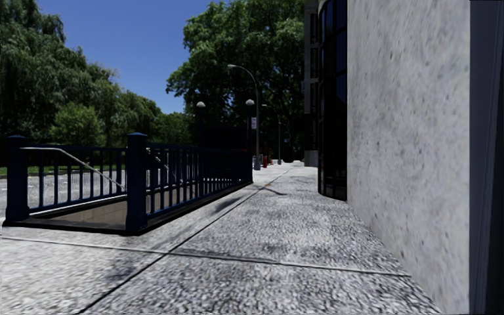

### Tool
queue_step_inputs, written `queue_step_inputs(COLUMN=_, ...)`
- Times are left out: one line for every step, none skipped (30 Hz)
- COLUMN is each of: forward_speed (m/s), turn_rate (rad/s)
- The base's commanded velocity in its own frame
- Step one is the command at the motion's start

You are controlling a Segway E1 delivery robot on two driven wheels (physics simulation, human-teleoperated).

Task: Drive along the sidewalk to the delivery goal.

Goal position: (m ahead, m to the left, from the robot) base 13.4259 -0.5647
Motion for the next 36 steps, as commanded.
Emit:
queue_step_inputs(forward_speed=2.00, turn_rate=-0.35)
queue_step_inputs(forward_speed=2.00, turn_rate=-0.35)
queue_step_inputs(forward_speed=2.00, turn_rate=-0.35)
queue_step_inputs(forward_speed=2.00, turn_rate=-0.35)
queue_step_inputs(forward_speed=2.00, turn_rate=-0.35)
queue_step_inputs(forward_speed=2.00, turn_rate=-0.35)
queue_step_inputs(forward_speed=2.00, turn_rate=-0.35)
queue_step_inputs(forward_speed=2.00, turn_rate=-0.35)
queue_step_inputs(forward_speed=2.00, turn_rate=-0.35)
queue_step_inputs(forward_speed=2.00, turn_rate=-0.34)
queue_step_inputs(forward_speed=2.00, turn_rate=-0.33)
queue_step_inputs(forward_speed=2.00, turn_rate=-0.33)
queue_step_inputs(forward_speed=2.00, turn_rate=-0.33)
queue_step_inputs(forward_speed=2.00, turn_rate=-0.33)
queue_step_inputs(forward_speed=2.00, turn_rate=-0.33)
queue_step_inputs(forward_speed=2.00, turn_rate=-0.33)
queue_step_inputs(forward_speed=2.00, turn_rate=-0.33)
queue_step_inputs(forward_speed=2.00, turn_rate=-0.33)
queue_step_inputs(forward_speed=2.00, turn_rate=-0.33)
queue_step_inputs(forward_speed=2.00, turn_rate=-0.33)
queue_step_inputs(forward_speed=2.00, turn_rate=-0.33)
queue_step_inputs(forward_speed=2.00, turn_rate=-0.33)
queue_step_inputs(forward_speed=2.00, turn_rate=-0.33)
queue_step_inputs(forward_speed=2.00, turn_rate=-0.33)
queue_step_inputs(forward_speed=2.00, turn_rate=-0.33)
queue_step_inputs(forward_speed=2.00, turn_rate=-0.19)
queue_step_inputs(forward_speed=2.00, turn_rate=0.00)
queue_step_inputs(forward_speed=2.00, turn_rate=0.00)
queue_step_inputs(forward_speed=2.00, turn_rate=0.00)
queue_step_inputs(forward_speed=2.00, turn_rate=0.00)
queue_step_inputs(forward_speed=2.00, turn_rate=0.00)
queue_step_inputs(forward_speed=2.00, turn_rate=0.00)
queue_step_inputs(forward_speed=2.00, turn_rate=0.00)
queue_step_inputs(forward_speed=2.00, turn_rate=0.00)
queue_step_inputs(forward_speed=2.00, turn_rate=0.00)
queue_step_inputs(forward_speed=2.00, turn_rate=0.00)
